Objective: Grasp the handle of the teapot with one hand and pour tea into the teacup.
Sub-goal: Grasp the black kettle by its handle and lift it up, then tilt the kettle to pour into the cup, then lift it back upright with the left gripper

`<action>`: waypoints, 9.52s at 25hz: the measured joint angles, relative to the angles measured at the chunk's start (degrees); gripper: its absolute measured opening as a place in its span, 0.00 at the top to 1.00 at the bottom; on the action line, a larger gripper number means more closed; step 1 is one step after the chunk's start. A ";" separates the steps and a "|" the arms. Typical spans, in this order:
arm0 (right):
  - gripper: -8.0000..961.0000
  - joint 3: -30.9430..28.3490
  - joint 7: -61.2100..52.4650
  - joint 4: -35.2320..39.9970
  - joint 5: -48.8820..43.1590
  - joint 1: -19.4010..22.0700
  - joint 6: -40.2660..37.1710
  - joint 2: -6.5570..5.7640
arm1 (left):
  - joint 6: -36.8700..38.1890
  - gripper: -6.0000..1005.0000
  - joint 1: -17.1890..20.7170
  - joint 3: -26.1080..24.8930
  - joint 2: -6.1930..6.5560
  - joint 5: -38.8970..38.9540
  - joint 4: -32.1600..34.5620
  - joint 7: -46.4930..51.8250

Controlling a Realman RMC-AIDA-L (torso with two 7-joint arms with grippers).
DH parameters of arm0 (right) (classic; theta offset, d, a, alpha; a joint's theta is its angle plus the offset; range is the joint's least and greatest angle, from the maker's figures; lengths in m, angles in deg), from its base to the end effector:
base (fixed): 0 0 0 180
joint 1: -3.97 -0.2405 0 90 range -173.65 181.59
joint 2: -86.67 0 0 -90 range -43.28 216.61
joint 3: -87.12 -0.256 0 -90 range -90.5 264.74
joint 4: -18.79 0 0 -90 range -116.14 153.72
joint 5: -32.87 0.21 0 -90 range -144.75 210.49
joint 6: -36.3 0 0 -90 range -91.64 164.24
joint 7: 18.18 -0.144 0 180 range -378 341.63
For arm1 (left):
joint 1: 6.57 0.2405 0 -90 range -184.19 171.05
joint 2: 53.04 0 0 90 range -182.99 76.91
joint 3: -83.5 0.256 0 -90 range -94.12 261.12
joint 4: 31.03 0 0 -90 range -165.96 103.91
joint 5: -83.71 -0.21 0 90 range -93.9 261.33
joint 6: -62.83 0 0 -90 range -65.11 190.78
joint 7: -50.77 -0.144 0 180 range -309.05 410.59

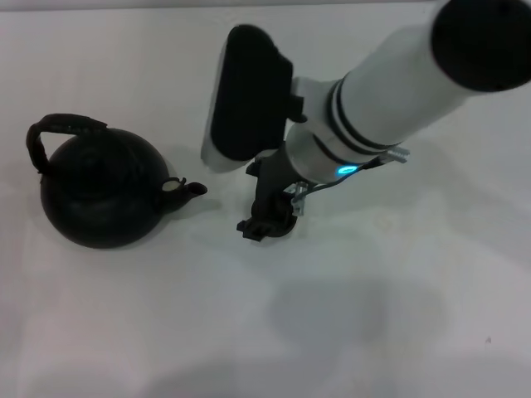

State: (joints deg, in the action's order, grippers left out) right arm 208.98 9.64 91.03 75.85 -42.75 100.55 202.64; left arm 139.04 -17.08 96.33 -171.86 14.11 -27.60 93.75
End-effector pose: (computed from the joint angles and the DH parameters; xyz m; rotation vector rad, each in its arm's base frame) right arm 0.0970 0.3207 -0.1245 -2.8647 0.1253 -0.5631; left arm -0.4177 0.2218 0.0295 -1.2954 -0.9772 -0.8893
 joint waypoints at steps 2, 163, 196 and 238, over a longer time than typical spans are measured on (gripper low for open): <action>0.12 -2.64 1.60 2.36 -0.03 2.55 0.16 -0.05 | 0.00 0.11 0.05 0.00 -0.01 0.00 0.00 0.00; 0.14 -54.98 109.56 -60.22 116.37 22.11 -17.24 -0.14 | 8.36 0.84 -3.61 14.72 -0.16 -4.68 -8.76 -17.56; 0.14 -54.71 109.87 -61.05 116.37 22.14 -17.31 -0.23 | 6.54 0.84 -14.55 15.30 1.01 -12.98 6.64 -16.43; 0.14 -54.30 109.02 -62.49 116.37 21.85 -17.33 -0.04 | 1.59 0.86 -22.41 17.94 -0.45 -19.94 2.15 -34.64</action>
State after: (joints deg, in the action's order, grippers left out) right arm 154.68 118.66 28.54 192.21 -20.90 83.22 202.61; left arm 140.63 -39.49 114.27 -172.31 -5.83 -25.45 59.11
